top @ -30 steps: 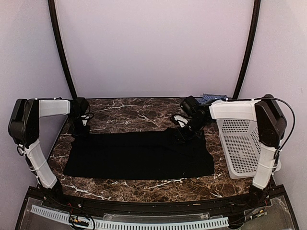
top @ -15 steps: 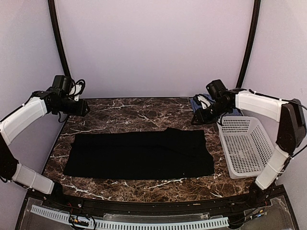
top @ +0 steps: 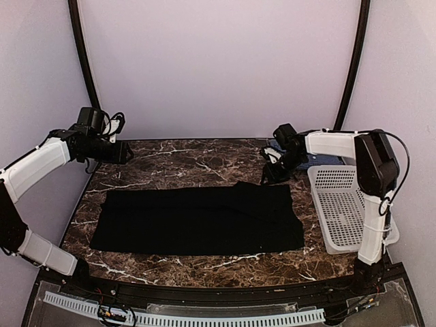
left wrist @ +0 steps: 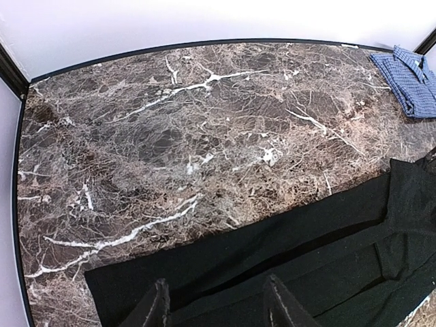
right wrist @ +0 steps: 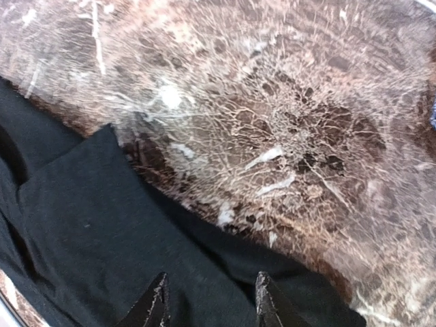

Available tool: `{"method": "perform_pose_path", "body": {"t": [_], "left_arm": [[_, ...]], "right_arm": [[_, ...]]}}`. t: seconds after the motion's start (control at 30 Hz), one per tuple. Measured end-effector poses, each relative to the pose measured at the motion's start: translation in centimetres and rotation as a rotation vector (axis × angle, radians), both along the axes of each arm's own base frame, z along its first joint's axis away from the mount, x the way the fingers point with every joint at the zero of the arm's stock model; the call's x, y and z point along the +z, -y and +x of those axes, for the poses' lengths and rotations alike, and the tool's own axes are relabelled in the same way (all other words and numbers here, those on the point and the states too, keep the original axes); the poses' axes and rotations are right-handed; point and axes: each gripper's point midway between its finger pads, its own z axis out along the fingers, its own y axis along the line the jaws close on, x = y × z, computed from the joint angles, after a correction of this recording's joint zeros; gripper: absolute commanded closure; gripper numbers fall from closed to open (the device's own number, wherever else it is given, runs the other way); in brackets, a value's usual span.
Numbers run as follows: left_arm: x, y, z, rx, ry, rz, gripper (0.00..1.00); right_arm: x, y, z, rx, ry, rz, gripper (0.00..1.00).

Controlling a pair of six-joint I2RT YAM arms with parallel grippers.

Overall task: Fold and stack the mixed laundry pile
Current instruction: Adjust the rectangle-folded T-shirt at the center of the board.

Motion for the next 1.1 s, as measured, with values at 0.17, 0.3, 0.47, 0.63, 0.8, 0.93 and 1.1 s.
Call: {"method": "perform_pose_path", "body": {"t": [0.17,0.3,0.47,0.63,0.8,0.93,1.1], "left_arm": [[-0.2,0.0,0.0,-0.002,-0.003,-0.001,0.54],[-0.2,0.1,0.0,-0.002,-0.003,-0.001,0.54],[-0.2,0.1,0.0,-0.003,-0.002,-0.001,0.54],[-0.2,0.1,0.0,-0.003,-0.002,-0.001,0.54],[-0.3,0.1,0.1,-0.003,-0.001,-0.001,0.54],[-0.4,0.1,0.2,-0.003,-0.003,0.000,0.54],[-0.3,0.1,0.2,-0.003,-0.002,0.000,0.54]], "right_arm": [[-1.8,0.0,0.4,0.016,-0.021,-0.030,0.56],[-2.5,0.2,0.2,0.026,-0.035,-0.044,0.61],[-2.8,0.0,-0.2,0.046,-0.053,-0.038,0.62],[-2.8,-0.4,-0.8,0.064,-0.073,-0.012,0.61],[-2.7,-0.8,-1.3,0.086,-0.090,0.017,0.57],[-2.7,-0.8,-1.2,0.089,-0.088,0.011,0.63],[-3.0,-0.5,-1.5,0.097,-0.098,-0.006,0.81]]}}
